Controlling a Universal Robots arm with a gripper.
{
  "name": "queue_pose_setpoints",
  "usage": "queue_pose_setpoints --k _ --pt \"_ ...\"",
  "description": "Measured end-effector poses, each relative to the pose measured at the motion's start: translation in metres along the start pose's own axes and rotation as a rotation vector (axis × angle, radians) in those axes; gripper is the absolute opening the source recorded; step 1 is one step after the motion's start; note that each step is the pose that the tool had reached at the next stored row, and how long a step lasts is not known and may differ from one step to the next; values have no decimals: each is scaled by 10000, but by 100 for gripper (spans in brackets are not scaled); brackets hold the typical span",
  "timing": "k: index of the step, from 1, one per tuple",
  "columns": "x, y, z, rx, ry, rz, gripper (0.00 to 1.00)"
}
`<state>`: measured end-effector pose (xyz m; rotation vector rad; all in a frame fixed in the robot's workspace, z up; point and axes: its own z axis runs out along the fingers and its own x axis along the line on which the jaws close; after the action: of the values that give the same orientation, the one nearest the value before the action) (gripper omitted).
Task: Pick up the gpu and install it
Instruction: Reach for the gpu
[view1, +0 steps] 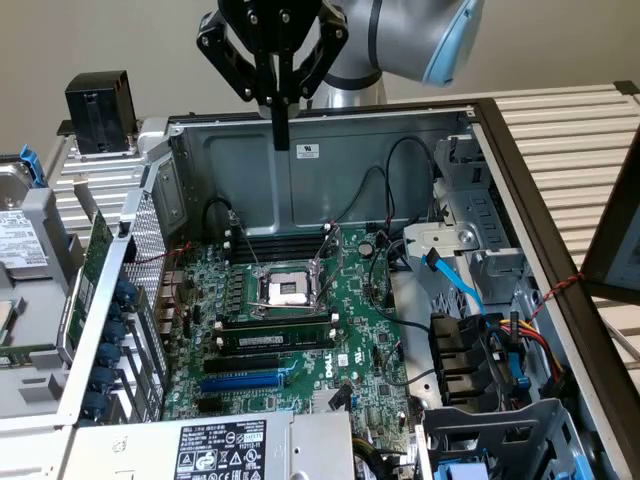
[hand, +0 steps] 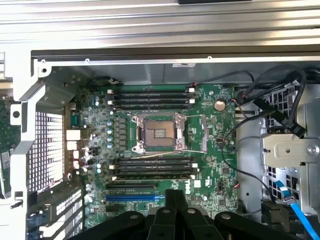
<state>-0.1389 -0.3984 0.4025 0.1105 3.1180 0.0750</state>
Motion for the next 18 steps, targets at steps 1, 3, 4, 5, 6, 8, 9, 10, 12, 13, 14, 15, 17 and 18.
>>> queue_pose_setpoints --k 1,3,4,5,6,8,9,10,12,13,14,15,17,18 --pt "46 -2 -1 0 0 -1 11" --pt "136 -6 -3 -1 0 1 11" --pt "183 -7 -3 0 -1 -1 11" --pt "227 -6 -5 0 0 -1 11" --pt "271 -6 -5 0 0 0 11" --pt "359 -8 -7 1 0 -1 11" --pt "402 -9 -8 1 0 -1 11" --pt "445 -10 -9 0 0 0 11" --pt "534 -13 -10 -1 -1 0 11" --pt "578 -14 -11 -1 -1 -1 11" --pt "624 -15 -12 0 0 0 11" --pt "670 -17 -13 0 0 0 11" --pt "759 -21 -15 0 0 0 11" --pt "804 -23 -16 0 0 0 11"
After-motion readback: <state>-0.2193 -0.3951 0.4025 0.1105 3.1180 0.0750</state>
